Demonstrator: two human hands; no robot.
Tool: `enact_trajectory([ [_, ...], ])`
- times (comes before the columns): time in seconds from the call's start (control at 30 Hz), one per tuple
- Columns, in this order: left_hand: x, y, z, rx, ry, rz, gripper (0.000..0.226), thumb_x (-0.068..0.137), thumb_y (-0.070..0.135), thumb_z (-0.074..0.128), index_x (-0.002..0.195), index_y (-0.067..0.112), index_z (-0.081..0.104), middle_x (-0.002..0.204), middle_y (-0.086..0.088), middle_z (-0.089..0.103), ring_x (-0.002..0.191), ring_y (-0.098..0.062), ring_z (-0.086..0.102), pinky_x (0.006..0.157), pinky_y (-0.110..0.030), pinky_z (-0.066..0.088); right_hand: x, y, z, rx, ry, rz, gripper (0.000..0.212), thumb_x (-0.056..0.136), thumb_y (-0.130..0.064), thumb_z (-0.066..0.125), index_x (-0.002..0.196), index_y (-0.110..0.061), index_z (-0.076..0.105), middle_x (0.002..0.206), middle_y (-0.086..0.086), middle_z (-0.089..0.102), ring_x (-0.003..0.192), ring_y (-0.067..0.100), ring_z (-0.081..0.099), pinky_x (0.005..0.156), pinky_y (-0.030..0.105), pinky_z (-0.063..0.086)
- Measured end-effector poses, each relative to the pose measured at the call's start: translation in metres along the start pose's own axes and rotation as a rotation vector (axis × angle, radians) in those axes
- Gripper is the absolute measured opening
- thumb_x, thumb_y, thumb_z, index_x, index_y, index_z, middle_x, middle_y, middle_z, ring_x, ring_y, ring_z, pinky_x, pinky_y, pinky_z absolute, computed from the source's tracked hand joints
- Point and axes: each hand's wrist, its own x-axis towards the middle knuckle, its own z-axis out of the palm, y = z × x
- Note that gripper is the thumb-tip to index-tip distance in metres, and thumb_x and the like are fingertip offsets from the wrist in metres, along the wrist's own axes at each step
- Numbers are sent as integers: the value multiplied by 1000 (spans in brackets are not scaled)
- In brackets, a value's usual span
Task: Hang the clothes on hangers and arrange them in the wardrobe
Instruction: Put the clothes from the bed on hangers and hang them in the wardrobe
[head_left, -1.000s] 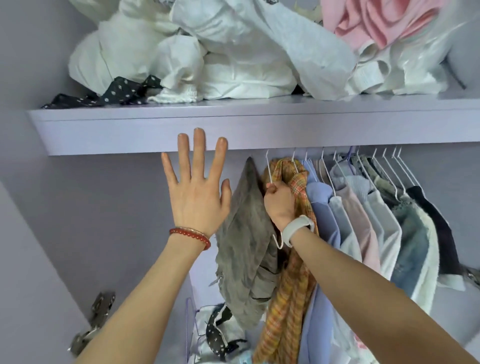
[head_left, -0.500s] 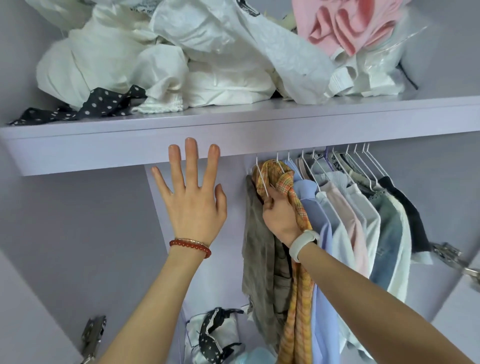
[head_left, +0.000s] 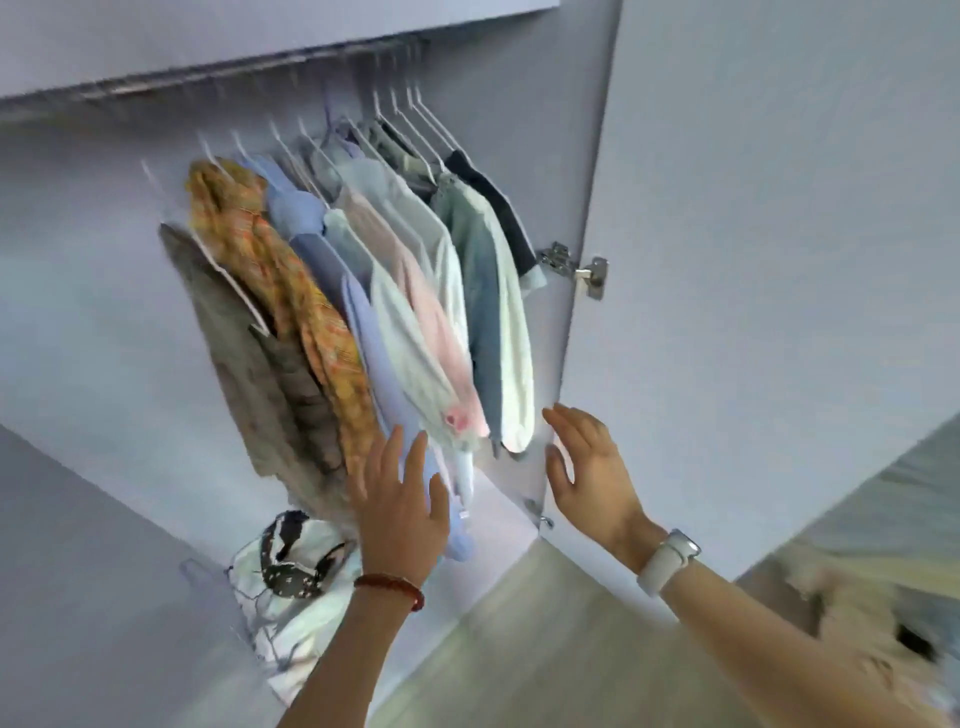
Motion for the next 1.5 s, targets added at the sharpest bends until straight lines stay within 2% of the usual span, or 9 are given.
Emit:
enact_trajectory([
  [0.07,-21,39,34,-2,-133,62,39,76,8,66,114,2,62,125,-20,56,117,-39,51,94,-60,39,-44,48,-21,-76,23,137,38,89,-8,53,127,-2,51,132,16,50,127,34,41,105,42,33],
  [0.27,-85,192,125,-68,-431,441,43,64,3,78,105,0,67,113,-22,63,105,-40,60,83,-62,46,-183,175,-114,-249,111,560,43,93,-21,47,134,-11,45,139,10,44,132,26,34,110,37,24],
  [0.43,-154,341,194,-180,-672,684,40,86,16,58,125,8,55,137,-14,46,125,-28,45,105,-51,30,-301,257,-196,-322,258,876,44,94,-27,44,135,-11,42,139,10,44,131,28,33,109,41,25],
  [0.73,-256,525,282,-160,-961,1155,45,92,27,45,136,18,42,147,-6,33,134,-24,30,110,-45,21,-463,328,-284,-272,528,1426,37,93,-18,45,128,-6,50,135,16,47,127,32,39,106,41,30],
  [0.93,-299,606,339,-55,-1122,1358,47,95,30,39,141,20,31,151,-4,23,137,-20,22,111,-41,20,-517,372,-310,-157,625,1666,40,92,-12,44,130,-1,44,128,21,50,117,36,47,98,40,37],
  [1.13,-326,669,421,67,-1250,1440,50,96,29,38,143,19,25,154,-5,14,140,-22,15,112,-41,20,-544,470,-341,5,753,1888,40,93,-10,40,132,1,40,130,23,48,121,34,44,98,34,34],
  [1.27,-331,684,480,208,-1250,1503,56,95,34,36,146,25,12,156,-5,-3,142,-27,-6,113,-51,10,-556,536,-353,239,897,2010,47,86,-11,42,133,-6,38,97,10,59,81,28,57,68,30,46],
  [1.37,-327,682,510,312,-1281,1534,60,95,37,34,146,31,4,155,-2,-15,140,-29,-18,109,-59,3,-563,571,-353,469,1066,1993,42,80,-6,42,121,-13,41,92,8,54,76,25,51,66,36,45],
  [1.5,-322,678,522,347,-1325,1576,64,95,38,35,145,33,-4,153,0,-22,139,-28,-21,109,-60,2,-569,589,-353,253,1106,2100,23,82,-20,47,104,-19,53,70,2,53,70,26,54,54,28,39],
])
